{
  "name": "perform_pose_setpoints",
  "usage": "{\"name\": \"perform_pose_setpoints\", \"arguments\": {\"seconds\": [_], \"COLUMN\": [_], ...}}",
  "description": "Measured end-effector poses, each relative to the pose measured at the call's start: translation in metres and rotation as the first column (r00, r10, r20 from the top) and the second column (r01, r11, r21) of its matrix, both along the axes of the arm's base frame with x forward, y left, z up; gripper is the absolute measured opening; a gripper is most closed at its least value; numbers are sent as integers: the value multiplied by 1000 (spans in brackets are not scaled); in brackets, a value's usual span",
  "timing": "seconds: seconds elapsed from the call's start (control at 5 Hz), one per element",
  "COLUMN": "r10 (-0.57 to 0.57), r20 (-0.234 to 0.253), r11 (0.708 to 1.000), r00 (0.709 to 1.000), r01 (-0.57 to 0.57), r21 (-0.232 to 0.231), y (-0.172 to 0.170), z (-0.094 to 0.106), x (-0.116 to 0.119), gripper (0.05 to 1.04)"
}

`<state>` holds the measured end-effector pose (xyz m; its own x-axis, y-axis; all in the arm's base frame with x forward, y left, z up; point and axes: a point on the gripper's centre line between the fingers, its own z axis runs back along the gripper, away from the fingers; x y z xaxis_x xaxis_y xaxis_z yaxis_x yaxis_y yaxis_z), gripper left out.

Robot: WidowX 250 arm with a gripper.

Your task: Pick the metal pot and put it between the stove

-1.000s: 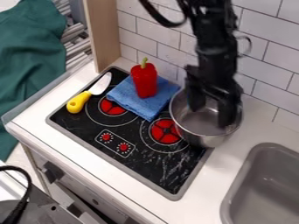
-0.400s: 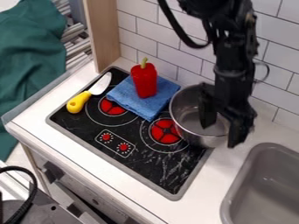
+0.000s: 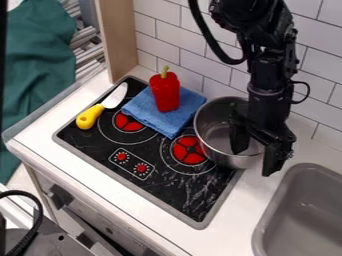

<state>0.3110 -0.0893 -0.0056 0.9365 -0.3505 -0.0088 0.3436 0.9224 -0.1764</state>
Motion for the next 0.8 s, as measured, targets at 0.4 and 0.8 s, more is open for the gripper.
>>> {"name": "perform_pose_setpoints", "arguments": {"seconds": [0.4,0.8], "r10": [2,20], "r20": [-7,12], "r11": [1000,1000], "r00": [1000,1000], "r01": [-3,-20], "r21": [-14,-20], "y": [-2,-3], "z": [-17,-16], "x": [0,3], "gripper": [352,152]}}
